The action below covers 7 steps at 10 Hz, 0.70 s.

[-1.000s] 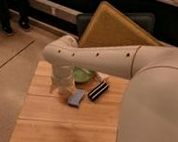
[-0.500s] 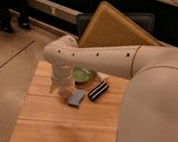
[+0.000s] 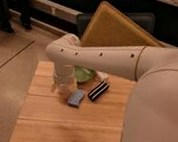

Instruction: Place the bottle in the ceramic bowl

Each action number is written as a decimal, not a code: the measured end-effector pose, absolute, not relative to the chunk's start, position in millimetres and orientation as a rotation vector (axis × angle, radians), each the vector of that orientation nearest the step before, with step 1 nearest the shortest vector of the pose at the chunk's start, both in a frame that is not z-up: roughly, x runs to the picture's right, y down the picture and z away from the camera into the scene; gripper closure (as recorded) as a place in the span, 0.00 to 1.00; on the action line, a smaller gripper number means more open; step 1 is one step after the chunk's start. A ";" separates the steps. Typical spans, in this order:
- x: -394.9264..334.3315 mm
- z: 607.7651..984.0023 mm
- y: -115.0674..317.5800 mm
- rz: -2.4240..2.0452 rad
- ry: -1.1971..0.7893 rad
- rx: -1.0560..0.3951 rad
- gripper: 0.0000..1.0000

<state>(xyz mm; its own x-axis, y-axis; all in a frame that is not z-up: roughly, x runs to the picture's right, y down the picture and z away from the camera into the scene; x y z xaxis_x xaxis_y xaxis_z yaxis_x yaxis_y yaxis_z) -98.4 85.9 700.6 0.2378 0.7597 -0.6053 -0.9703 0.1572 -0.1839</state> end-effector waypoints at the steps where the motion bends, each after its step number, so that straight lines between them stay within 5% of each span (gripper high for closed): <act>1: -92.5 697.8 81.0 1.221 0.386 -0.621 0.35; 7: -29.7 665.1 54.5 0.845 0.227 -0.719 0.35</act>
